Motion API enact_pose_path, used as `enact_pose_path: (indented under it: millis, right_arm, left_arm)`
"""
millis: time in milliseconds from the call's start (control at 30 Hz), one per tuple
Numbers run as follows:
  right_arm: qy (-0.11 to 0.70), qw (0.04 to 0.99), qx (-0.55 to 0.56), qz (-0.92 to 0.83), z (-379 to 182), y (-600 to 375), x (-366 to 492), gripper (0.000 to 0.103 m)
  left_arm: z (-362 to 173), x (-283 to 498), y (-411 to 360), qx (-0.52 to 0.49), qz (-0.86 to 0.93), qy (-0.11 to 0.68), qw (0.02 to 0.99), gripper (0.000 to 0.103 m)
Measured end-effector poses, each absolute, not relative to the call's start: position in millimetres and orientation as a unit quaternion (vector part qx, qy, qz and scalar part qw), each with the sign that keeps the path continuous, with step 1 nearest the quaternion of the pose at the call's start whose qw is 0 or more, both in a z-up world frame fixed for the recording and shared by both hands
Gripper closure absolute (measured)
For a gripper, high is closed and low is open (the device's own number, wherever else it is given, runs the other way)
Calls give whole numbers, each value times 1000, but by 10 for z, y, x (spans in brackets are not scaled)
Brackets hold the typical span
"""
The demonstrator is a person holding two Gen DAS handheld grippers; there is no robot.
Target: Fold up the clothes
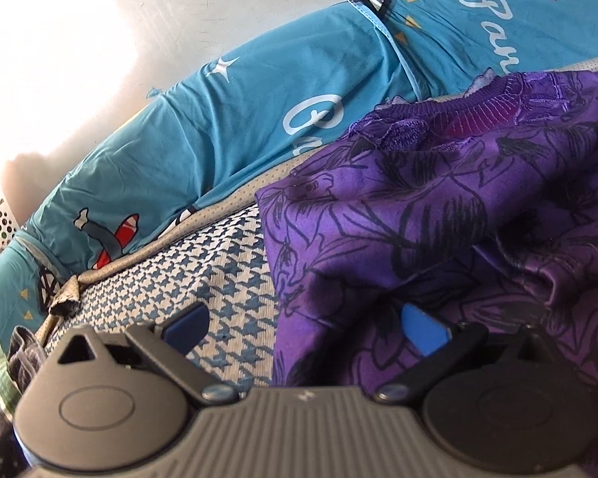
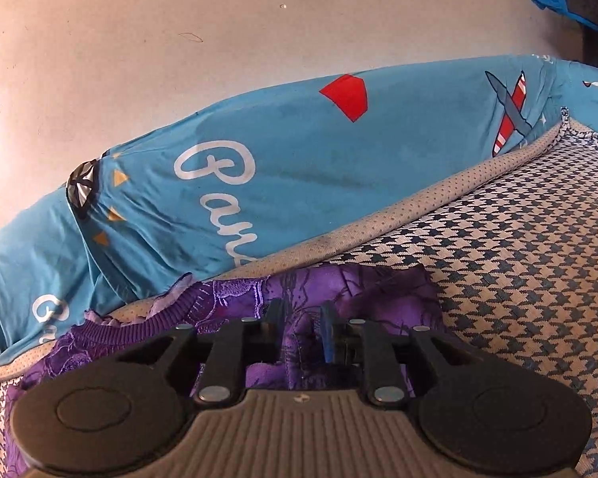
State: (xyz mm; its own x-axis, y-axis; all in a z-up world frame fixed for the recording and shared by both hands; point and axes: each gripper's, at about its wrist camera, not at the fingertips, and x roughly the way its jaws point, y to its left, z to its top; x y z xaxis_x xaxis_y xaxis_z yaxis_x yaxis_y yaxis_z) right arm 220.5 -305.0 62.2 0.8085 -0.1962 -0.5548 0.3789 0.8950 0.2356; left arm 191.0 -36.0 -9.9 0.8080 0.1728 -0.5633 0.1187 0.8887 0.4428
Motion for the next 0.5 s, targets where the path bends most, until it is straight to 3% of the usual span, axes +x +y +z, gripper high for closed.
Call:
enact_pose_path:
  millis: [500]
  right_arm:
    - [264,937,176,-145,631,-3087,2200,84]
  left_arm:
    - [-169,2070,-578,239,54,280,928,0]
